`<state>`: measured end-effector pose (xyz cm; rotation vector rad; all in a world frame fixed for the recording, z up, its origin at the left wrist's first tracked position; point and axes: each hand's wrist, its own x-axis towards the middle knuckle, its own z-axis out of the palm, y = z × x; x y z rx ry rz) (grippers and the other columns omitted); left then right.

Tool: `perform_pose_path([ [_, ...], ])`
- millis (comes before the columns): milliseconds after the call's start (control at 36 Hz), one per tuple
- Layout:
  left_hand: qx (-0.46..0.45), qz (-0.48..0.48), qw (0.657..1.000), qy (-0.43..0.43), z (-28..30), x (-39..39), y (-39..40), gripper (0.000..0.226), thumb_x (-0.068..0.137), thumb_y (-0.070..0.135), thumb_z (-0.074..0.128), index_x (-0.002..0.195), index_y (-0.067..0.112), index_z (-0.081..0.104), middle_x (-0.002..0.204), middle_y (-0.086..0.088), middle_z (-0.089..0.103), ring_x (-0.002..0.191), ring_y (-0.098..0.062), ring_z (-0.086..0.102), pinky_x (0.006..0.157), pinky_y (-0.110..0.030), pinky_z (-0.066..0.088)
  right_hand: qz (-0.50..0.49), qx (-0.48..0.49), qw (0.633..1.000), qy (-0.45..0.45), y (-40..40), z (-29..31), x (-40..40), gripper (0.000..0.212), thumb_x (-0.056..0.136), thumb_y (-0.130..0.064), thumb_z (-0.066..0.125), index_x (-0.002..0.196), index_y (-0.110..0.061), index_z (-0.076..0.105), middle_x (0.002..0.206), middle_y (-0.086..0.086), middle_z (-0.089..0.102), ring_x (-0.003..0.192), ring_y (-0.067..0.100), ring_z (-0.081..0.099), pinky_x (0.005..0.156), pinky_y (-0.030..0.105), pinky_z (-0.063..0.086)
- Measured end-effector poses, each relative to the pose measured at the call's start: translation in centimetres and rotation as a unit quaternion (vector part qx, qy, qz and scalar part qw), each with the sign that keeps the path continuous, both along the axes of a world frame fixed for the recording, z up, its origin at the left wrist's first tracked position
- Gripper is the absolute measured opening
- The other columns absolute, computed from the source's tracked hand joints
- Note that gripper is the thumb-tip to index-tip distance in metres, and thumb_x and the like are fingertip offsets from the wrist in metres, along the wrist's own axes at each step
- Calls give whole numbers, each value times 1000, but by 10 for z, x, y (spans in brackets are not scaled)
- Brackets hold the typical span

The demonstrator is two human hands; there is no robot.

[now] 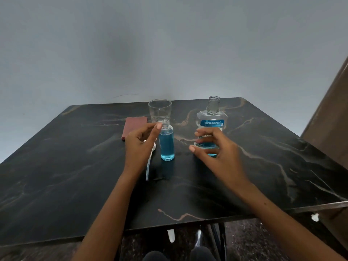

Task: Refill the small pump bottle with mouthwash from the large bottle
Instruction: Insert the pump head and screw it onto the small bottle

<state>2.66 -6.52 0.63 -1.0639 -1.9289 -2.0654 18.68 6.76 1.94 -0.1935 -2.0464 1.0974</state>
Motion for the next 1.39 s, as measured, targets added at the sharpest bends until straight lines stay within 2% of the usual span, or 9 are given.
perform_pose_path([
  [222,7,87,995,-46,-7,-11,-1,25,95,28,58,92,8,74,85,-18,73,86,-42,67,80,-53,55,10,12,997,-71,-10,-6,-49,61,71,-33,80,121,-21,47,118,-6,58,100,5,59,78,24,55],
  [389,-2,124,989,-85,-12,-18,-2,21,93,22,62,91,5,74,84,-10,74,76,-14,66,74,-32,54,32,30,995,-91,-14,-5,-76,69,67,-37,82,123,-17,47,121,-4,59,101,4,57,83,21,53],
  [500,-3,134,986,-100,-14,-21,-3,13,92,22,63,85,17,72,82,-3,74,77,-12,69,72,-24,53,36,25,995,-87,-14,-9,-85,64,68,-37,82,120,-17,50,118,-5,62,99,1,56,78,4,46],
  [778,-23,149,984,-93,-15,-19,-2,17,90,22,65,87,9,74,81,-5,74,80,-19,70,77,-33,56,47,20,995,-87,-7,-15,-80,51,67,-37,82,107,-35,49,92,-32,55,90,-23,54,70,0,45],
  [917,-47,166,979,-113,-13,-22,-5,17,90,24,65,86,11,75,79,-2,73,77,-16,68,77,-32,54,61,22,994,-89,-1,-15,-72,52,65,-41,81,106,-36,50,94,-31,58,94,-19,55,70,2,48],
  [1083,-182,170,965,-87,-5,-31,-8,14,80,31,75,78,17,75,72,2,71,73,-14,67,71,-30,53,68,30,993,-97,1,-13,-72,52,65,-41,82,105,-37,49,94,-34,54,90,-21,55,68,-1,45],
  [1194,-325,168,929,-66,7,-36,-6,20,72,42,79,67,28,66,67,10,63,76,-13,65,76,-32,55,70,34,992,-100,1,-12,-71,53,65,-40,82,106,-35,49,94,-32,54,88,-14,57,70,0,46],
  [1306,-410,161,895,-68,13,-34,1,26,67,45,82,72,25,68,71,8,63,84,-16,64,80,-35,54,73,35,992,-97,1,-11,-69,53,64,-41,82,105,-33,51,96,-24,59,91,-10,58,71,1,47],
  [1389,-458,148,874,-65,15,-33,7,35,68,40,82,92,17,72,92,0,70,94,-20,64,83,-36,53,75,38,992,-98,1,-10,-69,53,64,-42,82,106,-31,51,98,-19,60,90,-8,59,70,1,46],
])
